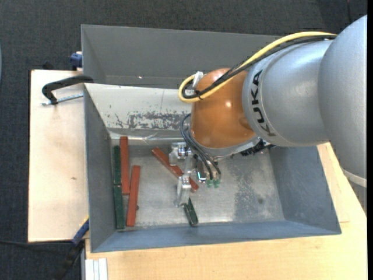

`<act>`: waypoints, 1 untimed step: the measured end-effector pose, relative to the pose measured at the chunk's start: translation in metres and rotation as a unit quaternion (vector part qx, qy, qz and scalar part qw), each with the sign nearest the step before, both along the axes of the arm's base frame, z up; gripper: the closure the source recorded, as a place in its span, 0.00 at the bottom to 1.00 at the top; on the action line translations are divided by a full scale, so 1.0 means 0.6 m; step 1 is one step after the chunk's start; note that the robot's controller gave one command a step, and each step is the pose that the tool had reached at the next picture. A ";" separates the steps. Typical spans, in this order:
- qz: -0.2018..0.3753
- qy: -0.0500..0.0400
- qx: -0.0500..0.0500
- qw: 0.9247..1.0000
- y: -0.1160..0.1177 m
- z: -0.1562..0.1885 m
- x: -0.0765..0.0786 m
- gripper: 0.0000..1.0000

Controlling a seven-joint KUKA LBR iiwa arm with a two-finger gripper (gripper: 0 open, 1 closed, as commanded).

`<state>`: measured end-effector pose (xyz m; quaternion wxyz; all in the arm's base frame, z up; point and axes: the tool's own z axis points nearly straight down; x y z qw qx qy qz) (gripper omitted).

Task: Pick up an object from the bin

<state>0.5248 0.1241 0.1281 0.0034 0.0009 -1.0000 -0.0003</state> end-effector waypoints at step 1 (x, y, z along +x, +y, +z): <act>-0.001 -0.003 0.000 1.000 -0.001 0.006 0.002 0.00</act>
Offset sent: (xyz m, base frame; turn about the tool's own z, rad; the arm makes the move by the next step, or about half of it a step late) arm 0.0532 -0.0052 -0.0489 0.1802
